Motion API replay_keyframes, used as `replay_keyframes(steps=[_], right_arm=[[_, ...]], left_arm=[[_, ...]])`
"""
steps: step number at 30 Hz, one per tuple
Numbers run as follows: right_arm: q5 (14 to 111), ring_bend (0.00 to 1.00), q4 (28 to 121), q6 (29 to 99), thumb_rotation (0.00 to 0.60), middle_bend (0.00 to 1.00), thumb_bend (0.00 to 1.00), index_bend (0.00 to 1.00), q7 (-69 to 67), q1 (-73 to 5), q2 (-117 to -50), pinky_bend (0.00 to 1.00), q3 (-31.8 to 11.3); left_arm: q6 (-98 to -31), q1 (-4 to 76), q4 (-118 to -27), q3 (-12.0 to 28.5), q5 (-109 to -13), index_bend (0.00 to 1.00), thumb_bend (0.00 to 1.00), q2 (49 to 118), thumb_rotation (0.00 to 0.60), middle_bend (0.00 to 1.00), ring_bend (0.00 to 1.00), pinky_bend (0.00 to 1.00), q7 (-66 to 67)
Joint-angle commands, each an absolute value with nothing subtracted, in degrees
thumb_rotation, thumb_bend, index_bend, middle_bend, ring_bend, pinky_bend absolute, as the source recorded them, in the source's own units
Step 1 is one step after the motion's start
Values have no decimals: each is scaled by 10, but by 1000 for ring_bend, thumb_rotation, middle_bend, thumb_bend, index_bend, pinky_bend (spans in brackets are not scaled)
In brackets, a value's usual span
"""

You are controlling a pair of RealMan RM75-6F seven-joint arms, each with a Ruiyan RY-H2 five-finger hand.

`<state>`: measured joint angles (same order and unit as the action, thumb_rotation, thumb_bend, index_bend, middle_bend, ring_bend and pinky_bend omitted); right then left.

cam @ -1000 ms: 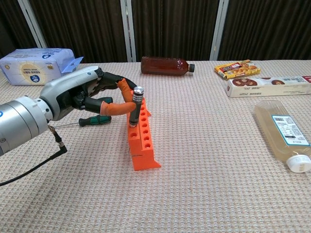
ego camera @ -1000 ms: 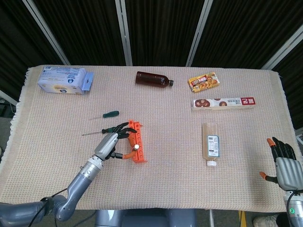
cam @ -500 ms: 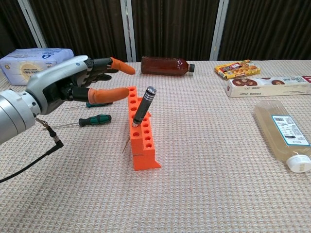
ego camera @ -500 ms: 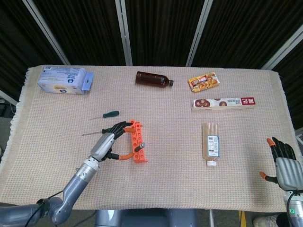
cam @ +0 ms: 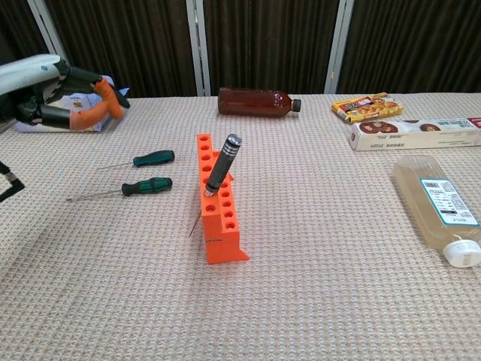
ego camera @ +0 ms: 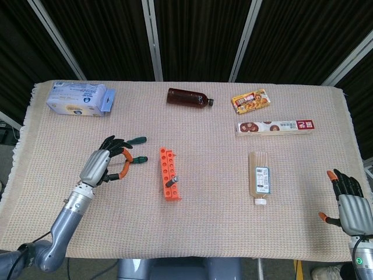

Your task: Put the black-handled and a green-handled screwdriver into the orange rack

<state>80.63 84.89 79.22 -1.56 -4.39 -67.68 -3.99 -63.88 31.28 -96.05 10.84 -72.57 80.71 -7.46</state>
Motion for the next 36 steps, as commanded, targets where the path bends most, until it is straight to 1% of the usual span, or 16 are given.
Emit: replay_keyframes(steps=[1, 4, 6, 8, 12, 13, 16, 19, 22, 25, 30, 36], right_arm=[[809, 0, 850, 792, 600, 0, 4, 0, -15, -45, -677, 0, -39], [811, 0, 852, 792, 600, 0, 3, 0, -13, -46, -678, 0, -38], [813, 0, 854, 793, 600, 0, 4, 0, -11, -46, -678, 0, -37], [813, 0, 856, 794, 600, 0, 4, 0, -10, -45, -677, 0, -37], [814, 0, 858, 796, 600, 0, 4, 0, -8, -44, -676, 0, -36], [813, 0, 859, 797, 600, 0, 4, 0, -7, -43, -676, 0, -35], [813, 0, 861, 798, 600, 0, 4, 0, -7, -41, -675, 0, -35], [810, 0, 860, 799, 600, 0, 3, 0, -8, -40, -675, 0, -35], [809, 0, 860, 798, 600, 0, 3, 0, -9, -40, -674, 0, -35], [806, 0, 857, 796, 600, 0, 3, 0, -11, -40, -675, 0, -36], [804, 0, 853, 793, 600, 0, 4, 0, -14, -40, -676, 0, -36], [805, 0, 851, 792, 600, 0, 4, 0, -17, -40, -677, 0, -36]], left_arm=[[-583, 323, -927, 85, -653, 520, 533, 785, 499, 262, 131, 30, 23], [-563, 339, -898, 80, -596, 513, 532, 800, 520, 243, 118, 24, 101], [-558, 350, -879, 81, -567, 509, 521, 817, 522, 227, 101, 11, 139], [-560, 359, -863, 83, -548, 502, 466, 832, 526, 207, 75, 0, 169], [-566, 376, -837, 86, -531, 491, 282, 859, 542, 164, 15, 0, 217], [-563, 391, -819, 91, -524, 490, 259, 877, 545, 155, 3, 0, 240], [-561, 409, -798, 104, -504, 490, 254, 904, 548, 145, 0, 0, 264], [-574, 426, -777, 116, -492, 482, 254, 930, 556, 136, 0, 0, 291], [-586, 439, -752, 121, -481, 464, 254, 951, 555, 119, 0, 0, 322], [-583, 454, -725, 126, -465, 447, 254, 974, 558, 100, 0, 0, 349], [-562, 470, -714, 135, -443, 411, 252, 990, 558, 75, 0, 0, 362], [-555, 478, -718, 137, -433, 427, 253, 999, 561, 73, 0, 0, 367]])
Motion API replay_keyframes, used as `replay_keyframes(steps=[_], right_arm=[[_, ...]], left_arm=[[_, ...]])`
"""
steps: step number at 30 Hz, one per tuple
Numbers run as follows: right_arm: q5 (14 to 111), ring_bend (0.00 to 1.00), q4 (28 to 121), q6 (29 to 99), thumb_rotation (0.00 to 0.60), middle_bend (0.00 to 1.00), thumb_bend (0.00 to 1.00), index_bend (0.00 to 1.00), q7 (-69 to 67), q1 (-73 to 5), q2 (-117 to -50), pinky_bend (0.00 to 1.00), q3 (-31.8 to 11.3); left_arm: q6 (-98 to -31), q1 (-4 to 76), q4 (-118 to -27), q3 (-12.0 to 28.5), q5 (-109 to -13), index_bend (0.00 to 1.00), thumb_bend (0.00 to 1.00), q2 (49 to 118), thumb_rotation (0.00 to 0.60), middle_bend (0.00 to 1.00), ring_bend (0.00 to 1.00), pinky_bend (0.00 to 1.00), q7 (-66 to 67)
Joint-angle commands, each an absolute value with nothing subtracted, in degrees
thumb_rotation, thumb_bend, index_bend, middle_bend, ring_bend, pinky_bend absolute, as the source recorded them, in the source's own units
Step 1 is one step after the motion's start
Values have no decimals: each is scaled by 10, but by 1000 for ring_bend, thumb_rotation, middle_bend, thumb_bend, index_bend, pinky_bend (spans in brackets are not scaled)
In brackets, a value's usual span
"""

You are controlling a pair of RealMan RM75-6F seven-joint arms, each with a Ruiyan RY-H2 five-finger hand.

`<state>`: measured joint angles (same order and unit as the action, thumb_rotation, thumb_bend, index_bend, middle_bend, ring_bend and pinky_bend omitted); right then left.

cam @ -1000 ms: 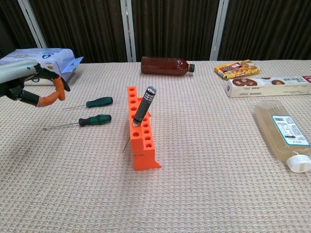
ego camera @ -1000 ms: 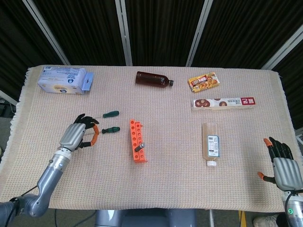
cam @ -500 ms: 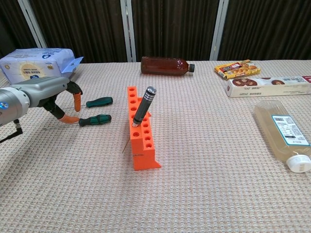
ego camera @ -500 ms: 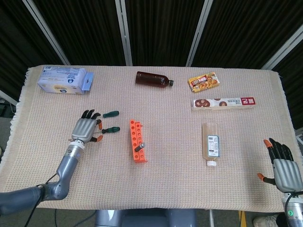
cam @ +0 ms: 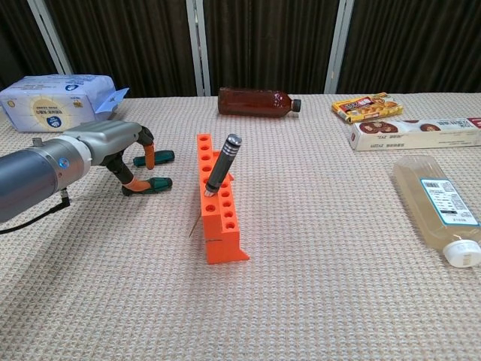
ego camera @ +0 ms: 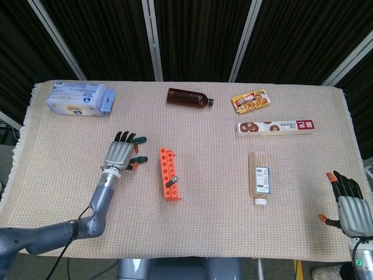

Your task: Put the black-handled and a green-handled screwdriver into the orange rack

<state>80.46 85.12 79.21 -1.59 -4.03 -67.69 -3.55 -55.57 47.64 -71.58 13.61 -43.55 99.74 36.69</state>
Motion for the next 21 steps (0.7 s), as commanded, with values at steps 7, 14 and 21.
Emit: replay_keyframes(steps=[7, 14, 21], right_arm=[[802, 0, 848, 792, 600, 0, 3, 0, -19, -39, -677, 0, -36], [802, 0, 850, 793, 600, 0, 3, 0, -17, -38, -677, 0, -36], [801, 0, 850, 794, 600, 0, 3, 0, -19, -36, -676, 0, -35]], left_arm=[[-555, 486, -702, 132, -425, 459, 252, 1015, 567, 73, 0, 0, 381], [-558, 505, -688, 122, -426, 431, 252, 1020, 600, 61, 0, 0, 427], [-553, 532, -681, 109, -424, 410, 255, 1021, 600, 36, 0, 0, 493]])
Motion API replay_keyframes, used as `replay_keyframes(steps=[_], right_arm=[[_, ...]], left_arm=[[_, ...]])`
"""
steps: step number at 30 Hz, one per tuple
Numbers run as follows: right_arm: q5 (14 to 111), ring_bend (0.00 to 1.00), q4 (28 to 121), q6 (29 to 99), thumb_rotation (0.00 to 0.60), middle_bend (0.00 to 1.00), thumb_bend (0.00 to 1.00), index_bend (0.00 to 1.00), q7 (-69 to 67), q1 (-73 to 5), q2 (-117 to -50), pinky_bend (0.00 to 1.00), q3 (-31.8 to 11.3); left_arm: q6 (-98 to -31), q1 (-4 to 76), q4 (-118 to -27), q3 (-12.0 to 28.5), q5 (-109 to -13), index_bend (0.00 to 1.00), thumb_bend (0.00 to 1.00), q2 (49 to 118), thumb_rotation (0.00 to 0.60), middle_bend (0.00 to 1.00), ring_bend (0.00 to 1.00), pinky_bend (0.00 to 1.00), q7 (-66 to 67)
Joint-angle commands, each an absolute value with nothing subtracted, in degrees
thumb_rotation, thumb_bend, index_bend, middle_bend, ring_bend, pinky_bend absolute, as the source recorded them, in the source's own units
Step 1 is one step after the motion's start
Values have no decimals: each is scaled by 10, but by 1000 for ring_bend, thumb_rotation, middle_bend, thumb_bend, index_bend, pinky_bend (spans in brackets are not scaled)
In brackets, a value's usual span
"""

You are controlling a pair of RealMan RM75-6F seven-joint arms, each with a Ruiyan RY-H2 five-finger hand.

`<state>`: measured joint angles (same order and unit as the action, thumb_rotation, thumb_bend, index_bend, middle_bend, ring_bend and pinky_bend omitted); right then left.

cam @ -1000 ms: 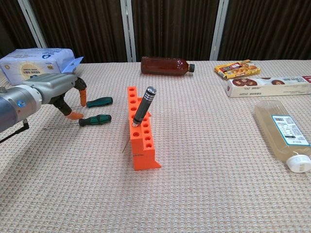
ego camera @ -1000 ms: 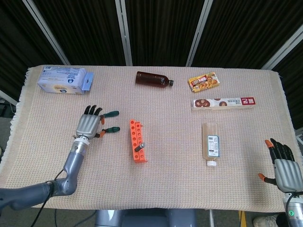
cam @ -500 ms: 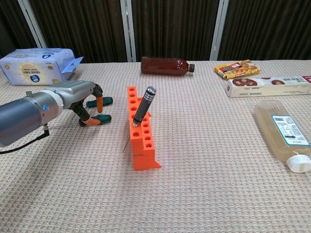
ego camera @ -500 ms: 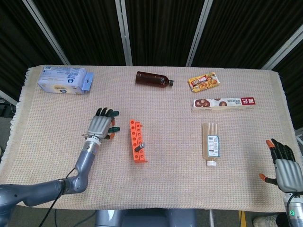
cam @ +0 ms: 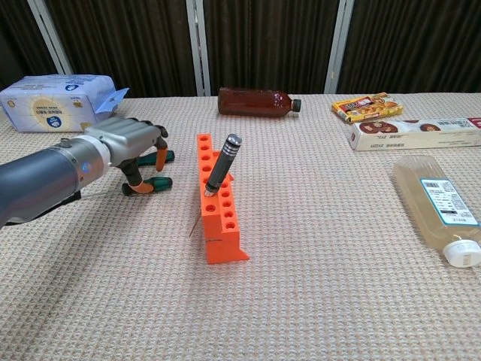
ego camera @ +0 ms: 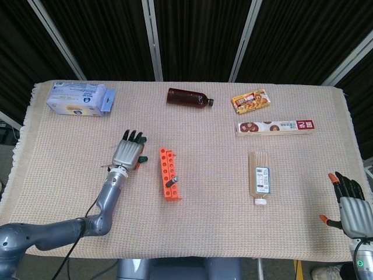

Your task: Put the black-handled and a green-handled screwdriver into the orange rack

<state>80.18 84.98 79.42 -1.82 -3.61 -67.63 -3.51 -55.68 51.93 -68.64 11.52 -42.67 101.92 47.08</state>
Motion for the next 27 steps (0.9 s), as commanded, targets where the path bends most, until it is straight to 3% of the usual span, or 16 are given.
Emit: replay_keyframes(steps=[1, 27], right_arm=[[802, 0, 849, 795, 600, 0, 3, 0, -19, -35, -676, 0, -35], [800, 0, 837, 792, 600, 0, 4, 0, -33, -32, -680, 0, -34]], left_arm=[[-551, 535, -679, 108, -420, 408, 256, 1023, 600, 34, 0, 0, 501], [-569, 543, -698, 105, -380, 459, 257, 1036, 600, 30, 0, 0, 536]])
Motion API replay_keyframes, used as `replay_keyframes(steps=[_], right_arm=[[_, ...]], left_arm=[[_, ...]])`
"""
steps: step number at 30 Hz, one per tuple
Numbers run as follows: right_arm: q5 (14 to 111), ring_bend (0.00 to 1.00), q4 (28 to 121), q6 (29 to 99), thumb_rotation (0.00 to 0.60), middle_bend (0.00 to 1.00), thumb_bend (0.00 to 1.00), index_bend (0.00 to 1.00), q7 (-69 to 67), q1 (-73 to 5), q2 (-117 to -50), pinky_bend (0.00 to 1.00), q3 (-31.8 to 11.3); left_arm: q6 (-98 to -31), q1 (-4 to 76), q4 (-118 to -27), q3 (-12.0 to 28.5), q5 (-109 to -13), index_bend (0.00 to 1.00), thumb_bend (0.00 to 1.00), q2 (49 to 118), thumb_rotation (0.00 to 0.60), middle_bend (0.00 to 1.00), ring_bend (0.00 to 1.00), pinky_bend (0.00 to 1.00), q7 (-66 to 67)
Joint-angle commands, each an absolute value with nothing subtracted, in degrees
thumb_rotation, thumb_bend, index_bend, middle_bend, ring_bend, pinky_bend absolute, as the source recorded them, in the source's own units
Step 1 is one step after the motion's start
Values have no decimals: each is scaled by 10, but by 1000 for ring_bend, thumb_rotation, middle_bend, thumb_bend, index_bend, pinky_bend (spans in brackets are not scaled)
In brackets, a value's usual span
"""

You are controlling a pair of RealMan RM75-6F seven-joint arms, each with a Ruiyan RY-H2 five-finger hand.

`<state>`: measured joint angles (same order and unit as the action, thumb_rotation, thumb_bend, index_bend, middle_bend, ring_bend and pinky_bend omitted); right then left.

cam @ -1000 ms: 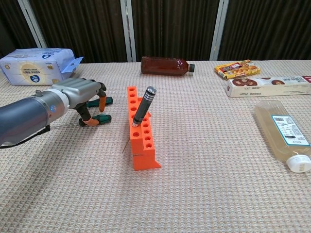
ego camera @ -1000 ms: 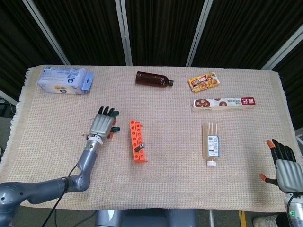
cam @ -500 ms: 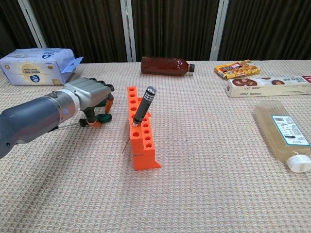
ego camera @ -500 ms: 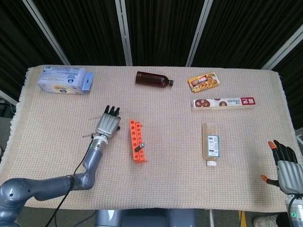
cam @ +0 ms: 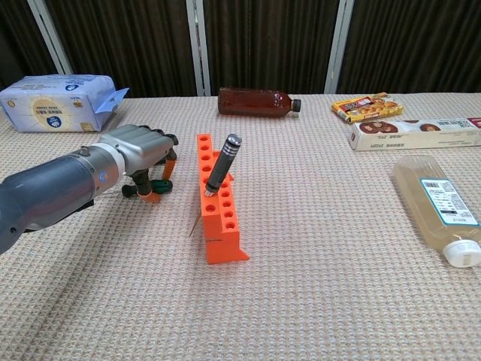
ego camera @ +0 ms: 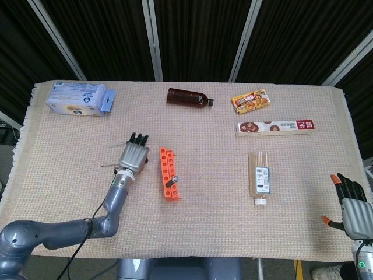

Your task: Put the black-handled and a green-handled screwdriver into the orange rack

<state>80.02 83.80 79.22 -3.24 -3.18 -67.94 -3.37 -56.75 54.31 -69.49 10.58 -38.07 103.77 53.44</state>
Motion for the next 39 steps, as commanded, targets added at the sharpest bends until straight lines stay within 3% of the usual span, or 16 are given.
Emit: replay_keyframes(steps=[1, 6, 16, 21, 29, 39], right_arm=[[800, 0, 837, 792, 600, 0, 4, 0, -33, -32, -680, 0, -34], [799, 0, 836, 789, 600, 0, 4, 0, -34, -33, -681, 0, -34], [798, 0, 836, 786, 600, 0, 3, 0, -34, -34, -680, 0, -35], [799, 0, 836, 785, 600, 0, 4, 0, -33, -35, -680, 0, -35], [800, 0, 836, 787, 600, 0, 3, 0, -35, -35, -681, 0, -35], [803, 0, 830, 785, 600, 0, 3, 0, -40, -36, -685, 0, -35]], left_arm=[[-569, 543, -700, 104, -379, 460, 257, 1034, 600, 30, 0, 0, 539], [-572, 543, -709, 100, -374, 480, 264, 1031, 600, 32, 0, 0, 546], [-578, 539, -719, 100, -376, 618, 419, 1024, 600, 76, 0, 0, 535], [-589, 531, -755, 117, -394, 657, 437, 994, 600, 106, 0, 0, 501], [-576, 486, -887, 216, -432, 697, 489, 893, 600, 189, 6, 0, 287], [-554, 417, -969, 295, -502, 706, 519, 819, 600, 237, 31, 0, 7]])
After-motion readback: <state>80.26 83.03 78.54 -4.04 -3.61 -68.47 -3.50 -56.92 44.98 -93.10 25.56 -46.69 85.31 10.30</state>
